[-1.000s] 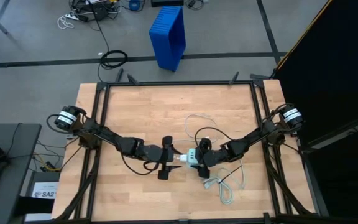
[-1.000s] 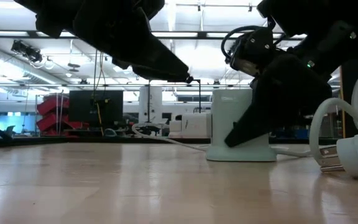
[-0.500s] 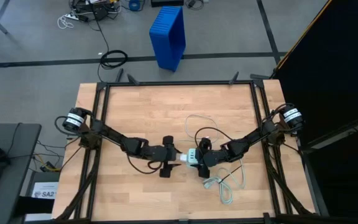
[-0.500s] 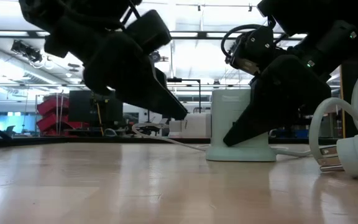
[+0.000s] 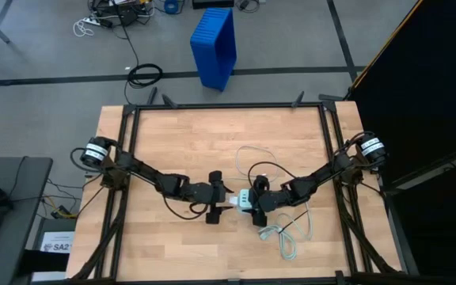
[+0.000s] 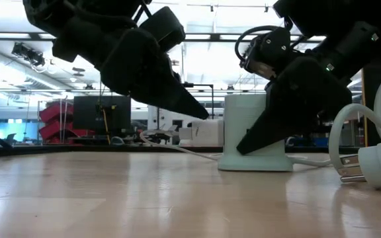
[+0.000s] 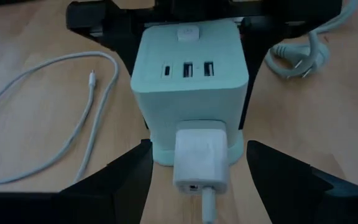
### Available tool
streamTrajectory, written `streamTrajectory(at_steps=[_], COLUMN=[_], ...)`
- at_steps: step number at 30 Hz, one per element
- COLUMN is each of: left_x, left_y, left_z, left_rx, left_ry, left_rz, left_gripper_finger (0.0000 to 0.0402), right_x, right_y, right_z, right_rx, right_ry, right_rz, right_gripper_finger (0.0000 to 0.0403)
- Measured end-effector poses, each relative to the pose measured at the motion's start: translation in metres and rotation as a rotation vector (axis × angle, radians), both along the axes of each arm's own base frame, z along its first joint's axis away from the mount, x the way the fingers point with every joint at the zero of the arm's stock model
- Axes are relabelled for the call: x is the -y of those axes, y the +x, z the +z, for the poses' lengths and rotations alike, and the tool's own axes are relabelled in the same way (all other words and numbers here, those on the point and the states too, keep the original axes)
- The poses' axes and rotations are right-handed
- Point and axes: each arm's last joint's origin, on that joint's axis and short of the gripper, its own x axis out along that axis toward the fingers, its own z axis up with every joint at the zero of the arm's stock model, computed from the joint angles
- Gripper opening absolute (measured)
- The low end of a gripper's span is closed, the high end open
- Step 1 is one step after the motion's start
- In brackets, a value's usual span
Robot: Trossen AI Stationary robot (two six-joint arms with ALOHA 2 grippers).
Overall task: Insert USB
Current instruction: Remove the white charger adapter from the light blue outlet extension
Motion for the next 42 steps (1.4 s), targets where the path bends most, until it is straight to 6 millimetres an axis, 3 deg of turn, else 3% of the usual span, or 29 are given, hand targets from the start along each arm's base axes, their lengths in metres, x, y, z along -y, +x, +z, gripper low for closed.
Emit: streamTrajectory(at_steps=[13,18,25,42], left_x=[-0.008,-0.011,-0.011,-0.015], left_y=[0.007,0.007,0.007,0.006], left_z=[-0.013,-0.015,-0.014,-0.016], left_rx=[-0.005,-0.029,-0.018,-0.077], left_ry=[-0.032,-0.038,-0.025,0.013], left_rz=[-0.03,-0.041,-0.069,-0.05], left_gripper_finger=[0.0235,0.02,0.0119,0.0119], right_x=[0.0,0.0,0.0,0.001], right_y=[0.0,0.0,0.0,-0.002], right_z=[0.0,0.0,0.0,-0.002], right_rx=[0.002,0.002,-0.001,-0.031], right_ry=[0.0,0.0,0.001,0.001], right_rz=[0.001,0.001,0.0,-0.041], right_gripper_finger=[0.0284,0.0284,0.0284,0.0284])
